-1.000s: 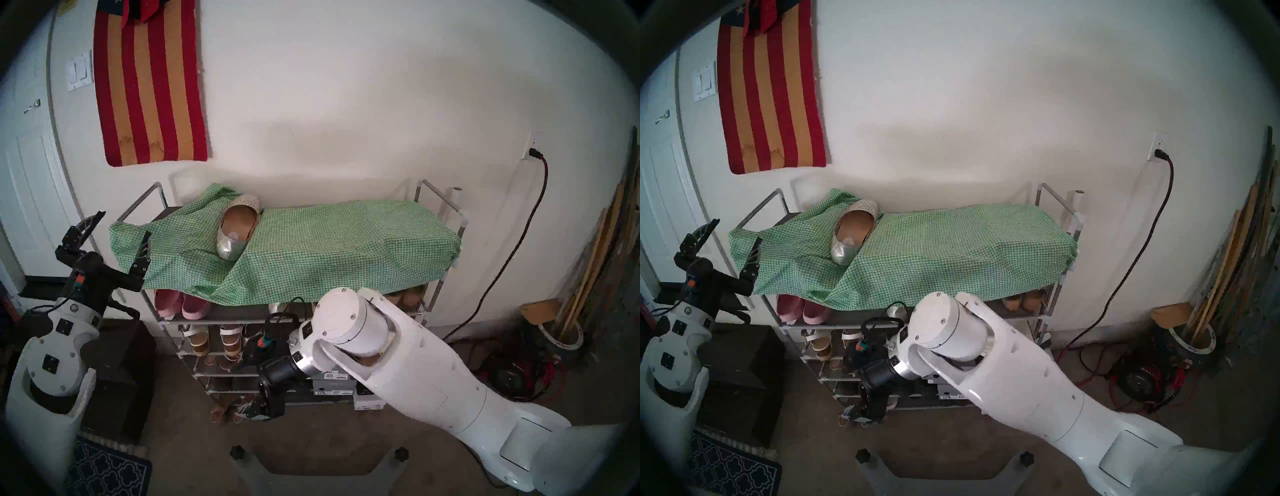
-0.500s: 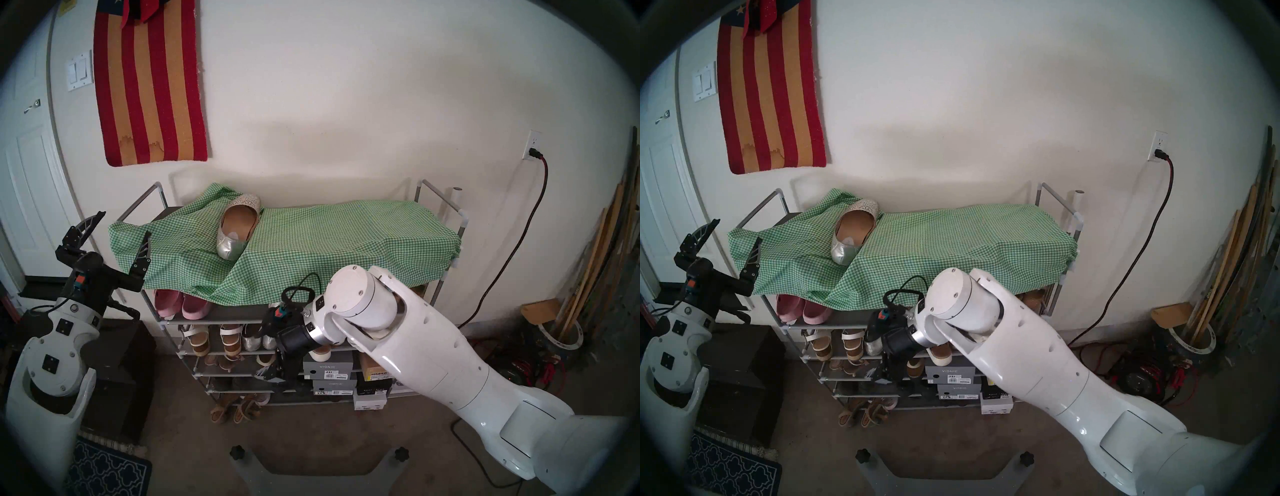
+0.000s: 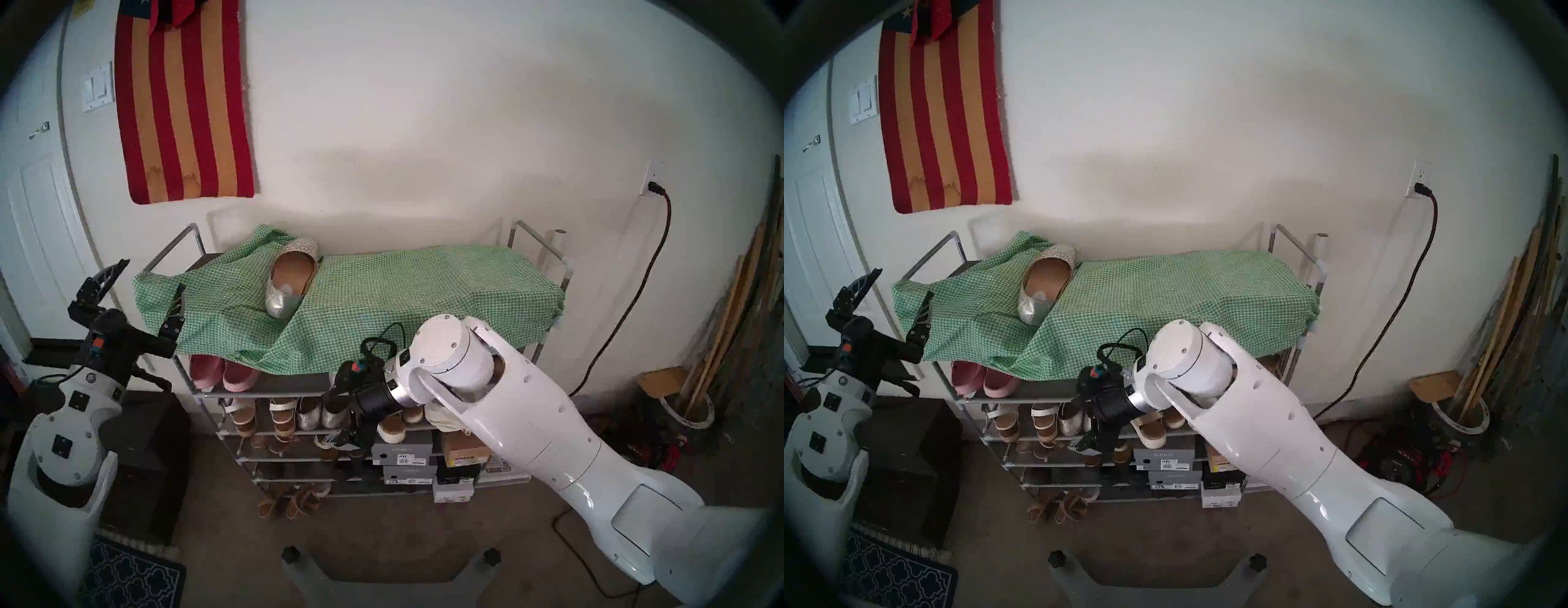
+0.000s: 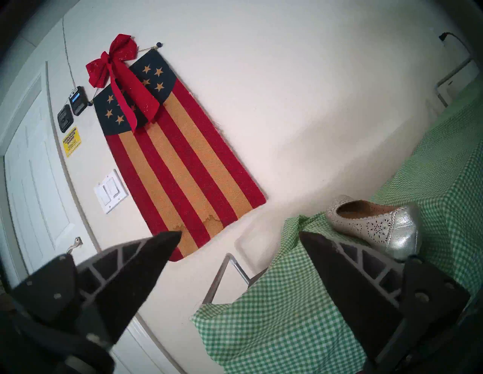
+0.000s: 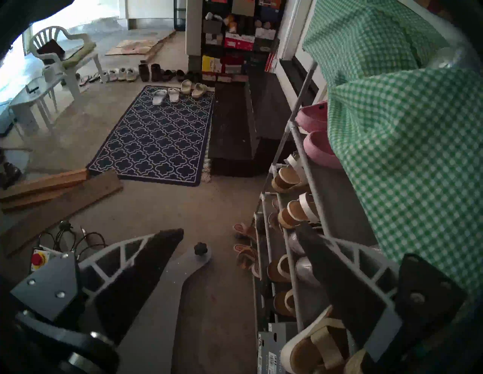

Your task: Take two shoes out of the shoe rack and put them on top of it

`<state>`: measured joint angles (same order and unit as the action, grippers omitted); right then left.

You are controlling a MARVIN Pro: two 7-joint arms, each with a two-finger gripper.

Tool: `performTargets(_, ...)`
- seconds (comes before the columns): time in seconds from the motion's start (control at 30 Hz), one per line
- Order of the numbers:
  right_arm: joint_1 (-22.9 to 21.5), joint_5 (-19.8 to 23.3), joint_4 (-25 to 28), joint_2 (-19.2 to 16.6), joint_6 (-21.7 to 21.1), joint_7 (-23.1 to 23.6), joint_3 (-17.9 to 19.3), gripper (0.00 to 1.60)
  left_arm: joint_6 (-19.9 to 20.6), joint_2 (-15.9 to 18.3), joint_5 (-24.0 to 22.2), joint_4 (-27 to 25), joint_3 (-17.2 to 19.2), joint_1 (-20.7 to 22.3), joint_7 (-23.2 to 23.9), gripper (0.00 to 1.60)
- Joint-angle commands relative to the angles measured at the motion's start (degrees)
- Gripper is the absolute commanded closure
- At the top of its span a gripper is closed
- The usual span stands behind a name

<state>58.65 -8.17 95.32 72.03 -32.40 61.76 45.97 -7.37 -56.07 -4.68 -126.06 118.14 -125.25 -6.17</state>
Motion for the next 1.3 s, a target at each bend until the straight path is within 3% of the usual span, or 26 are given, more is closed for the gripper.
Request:
performTargets(0.0,0.4,0.4,0.5,0.8,0.6,-0.2,-0.1,0.00,0.1,0.1,0.1,-0.3,0.1,0.1,0.0,0.00)
performTargets(0.2,1.8,1.2,4.4,-2.6,-1.7,3.7,-1.8,0.00,0.1,0.1,0.1,-0.3,0.1,0.1,0.0,0.00)
performTargets(0.4,2.5,-0.3,2.9,-3.1,-0.7,1.5,-1.7,0.00,0.1,0.1,0.2,-0.3,0.1,0.1,0.0,0.00)
performTargets(0.63,0.9,-1.7,-2.8,-0.6,1.8,-1.8,-1.0,0.00,0.1,0.0,0.2,-0.3,0.1,0.1,0.0,0.00)
performTargets(1.27,-7.0,-5.1,-24.9,10.9,9.1,-9.5,-1.1,0.00,0.0,0.0,0.1,-0.3,0.1,0.1,0.1,0.00)
